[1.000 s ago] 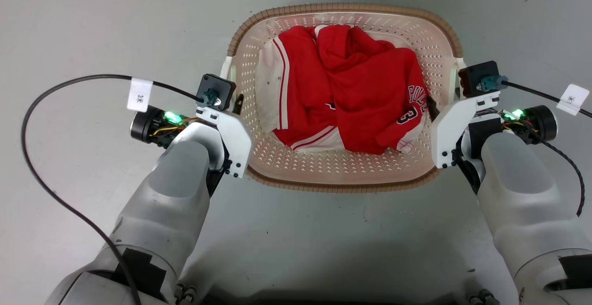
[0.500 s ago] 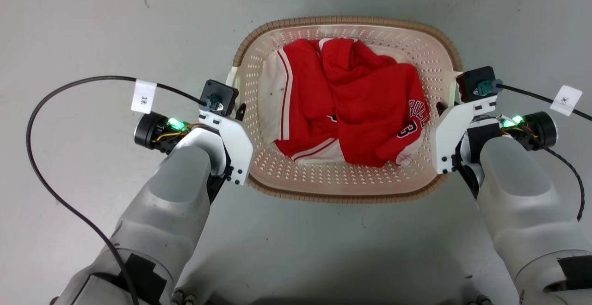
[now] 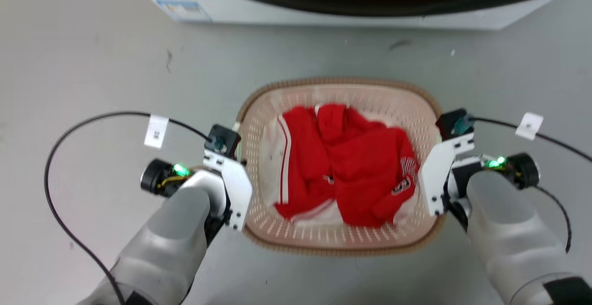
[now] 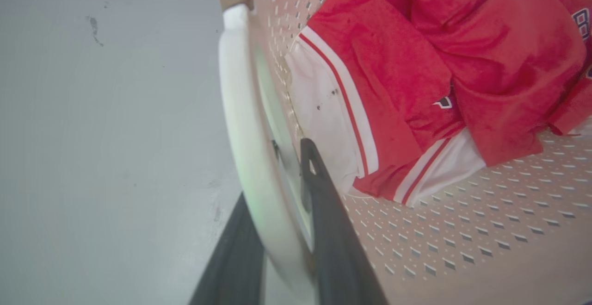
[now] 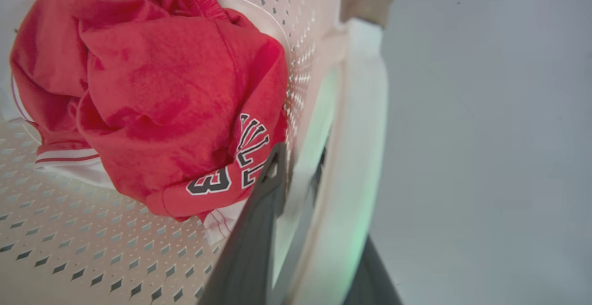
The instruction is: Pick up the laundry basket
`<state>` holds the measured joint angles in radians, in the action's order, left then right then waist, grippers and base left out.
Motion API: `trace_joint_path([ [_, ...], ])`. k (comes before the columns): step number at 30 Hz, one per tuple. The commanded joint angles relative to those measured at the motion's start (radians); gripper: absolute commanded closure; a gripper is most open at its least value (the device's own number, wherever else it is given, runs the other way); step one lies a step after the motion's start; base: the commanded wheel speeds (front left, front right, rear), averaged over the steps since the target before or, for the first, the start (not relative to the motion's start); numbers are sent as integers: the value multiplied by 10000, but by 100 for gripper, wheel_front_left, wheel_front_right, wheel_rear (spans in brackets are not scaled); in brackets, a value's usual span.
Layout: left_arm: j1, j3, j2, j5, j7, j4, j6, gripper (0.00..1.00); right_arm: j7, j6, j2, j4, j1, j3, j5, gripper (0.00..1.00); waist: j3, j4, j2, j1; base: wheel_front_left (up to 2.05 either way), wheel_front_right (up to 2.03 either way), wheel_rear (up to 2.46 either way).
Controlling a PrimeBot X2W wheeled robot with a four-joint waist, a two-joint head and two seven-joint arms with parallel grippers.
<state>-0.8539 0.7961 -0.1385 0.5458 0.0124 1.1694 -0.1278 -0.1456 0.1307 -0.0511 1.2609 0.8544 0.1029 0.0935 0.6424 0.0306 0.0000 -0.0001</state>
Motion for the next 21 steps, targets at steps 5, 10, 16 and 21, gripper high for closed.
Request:
trace_joint_path([
  [5,948,1087,-475,919,-859,-591,-33,100,-620,1,13,-8,-753,1213,-1324,100,-2040,-164,0,1,0,0,0],
  [10,1559,1645,-936,1875,-1255,-1117,-32,100,-1289,4,12,-273,-1340,2261,-2408,100,-3060,-288,0,1,0,0,0],
  [16,1996,2133,-1366,2713,-1483,-1443,-27,100,-1797,13,-1,-314,-1777,3157,-2964,100,-4035,-285,0,1,0,0,0],
  [21,2334,2808,-1653,2952,-1658,-1677,-23,100,-2038,15,-21,-329,-2186,4024,-3122,100,-4813,-241,0,1,0,0,0],
])
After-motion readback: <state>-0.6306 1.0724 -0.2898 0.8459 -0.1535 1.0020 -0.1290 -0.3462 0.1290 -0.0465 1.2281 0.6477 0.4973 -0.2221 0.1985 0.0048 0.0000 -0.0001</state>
